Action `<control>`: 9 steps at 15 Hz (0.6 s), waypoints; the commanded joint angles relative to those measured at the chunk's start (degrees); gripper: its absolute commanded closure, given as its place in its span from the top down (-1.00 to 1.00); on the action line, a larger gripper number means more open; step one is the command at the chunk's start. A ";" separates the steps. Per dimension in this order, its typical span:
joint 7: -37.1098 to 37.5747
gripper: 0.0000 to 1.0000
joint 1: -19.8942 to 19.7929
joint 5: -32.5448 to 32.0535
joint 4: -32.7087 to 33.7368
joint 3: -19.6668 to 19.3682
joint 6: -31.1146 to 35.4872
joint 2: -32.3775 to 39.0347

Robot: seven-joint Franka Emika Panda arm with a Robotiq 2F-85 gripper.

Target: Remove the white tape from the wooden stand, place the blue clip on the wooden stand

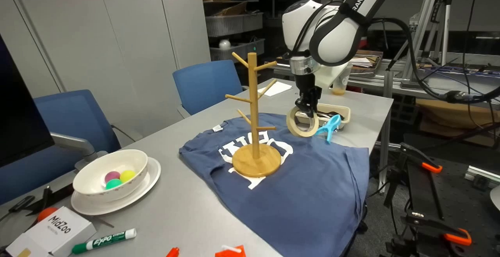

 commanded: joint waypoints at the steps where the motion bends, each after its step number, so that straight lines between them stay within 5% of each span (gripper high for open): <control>1: -1.23 0.13 2.23 1.15 2.67 -1.56 -3.23 1.89; 6: -1.87 0.87 2.78 1.33 2.12 -1.51 -3.57 0.42; 9: -2.05 1.00 3.62 -0.83 1.44 -1.95 -4.29 -0.61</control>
